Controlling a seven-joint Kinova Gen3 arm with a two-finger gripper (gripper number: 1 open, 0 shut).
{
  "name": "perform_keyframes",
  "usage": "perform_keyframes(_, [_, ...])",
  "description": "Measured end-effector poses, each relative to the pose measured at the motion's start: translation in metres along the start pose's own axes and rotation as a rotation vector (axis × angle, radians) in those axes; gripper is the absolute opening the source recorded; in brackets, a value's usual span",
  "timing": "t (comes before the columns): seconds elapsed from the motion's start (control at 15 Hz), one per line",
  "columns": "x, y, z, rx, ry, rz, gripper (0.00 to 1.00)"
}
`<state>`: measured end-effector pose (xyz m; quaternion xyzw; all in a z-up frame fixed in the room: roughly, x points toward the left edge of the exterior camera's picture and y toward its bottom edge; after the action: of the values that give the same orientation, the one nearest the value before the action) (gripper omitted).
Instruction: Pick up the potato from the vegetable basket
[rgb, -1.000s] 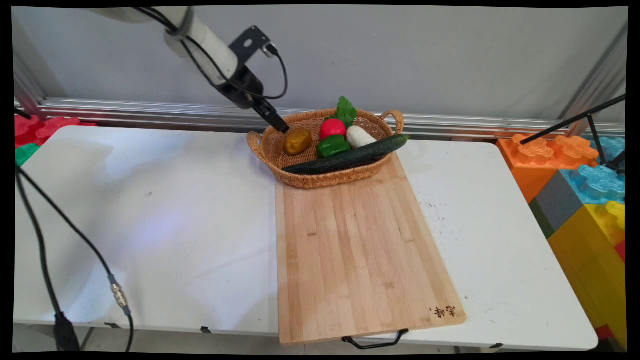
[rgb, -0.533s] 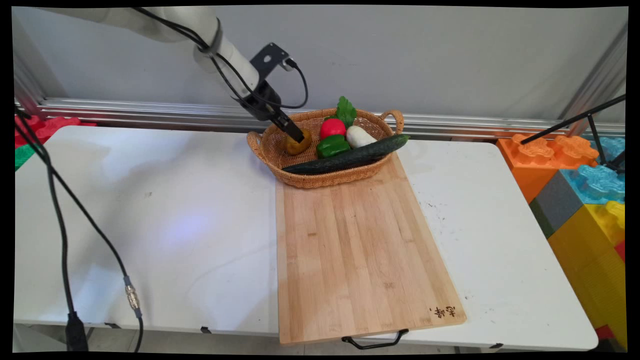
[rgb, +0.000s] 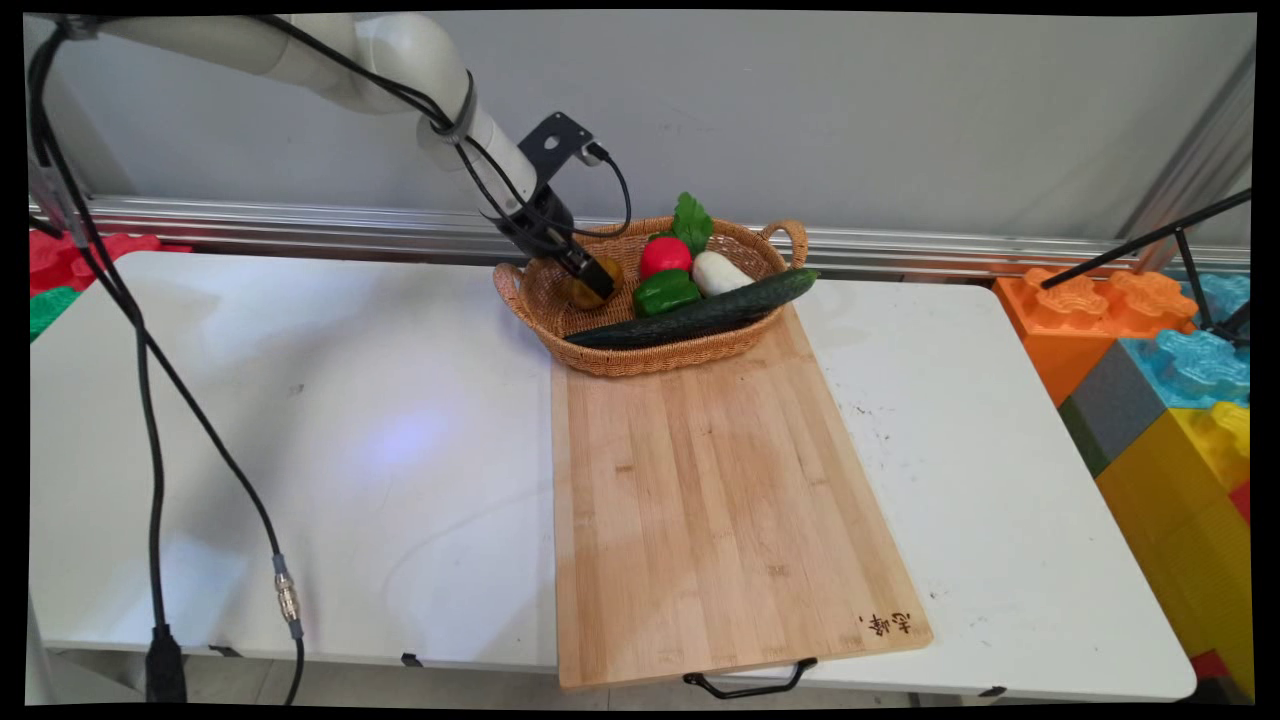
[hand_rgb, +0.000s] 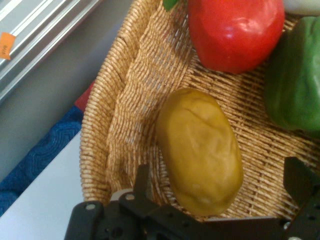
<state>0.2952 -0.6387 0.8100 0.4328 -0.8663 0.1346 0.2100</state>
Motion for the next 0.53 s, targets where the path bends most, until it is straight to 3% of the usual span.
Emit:
perform_keyframes(0.33, [0.002,0.0,0.013,0.008,0.0,0.009,1.0])
perform_keyframes(0.4, [0.003,0.0,0.014,0.011,0.001,0.014,0.0])
perform_keyframes(0.53, [0.004,0.0,0.016,0.016,0.003,0.023,0.0])
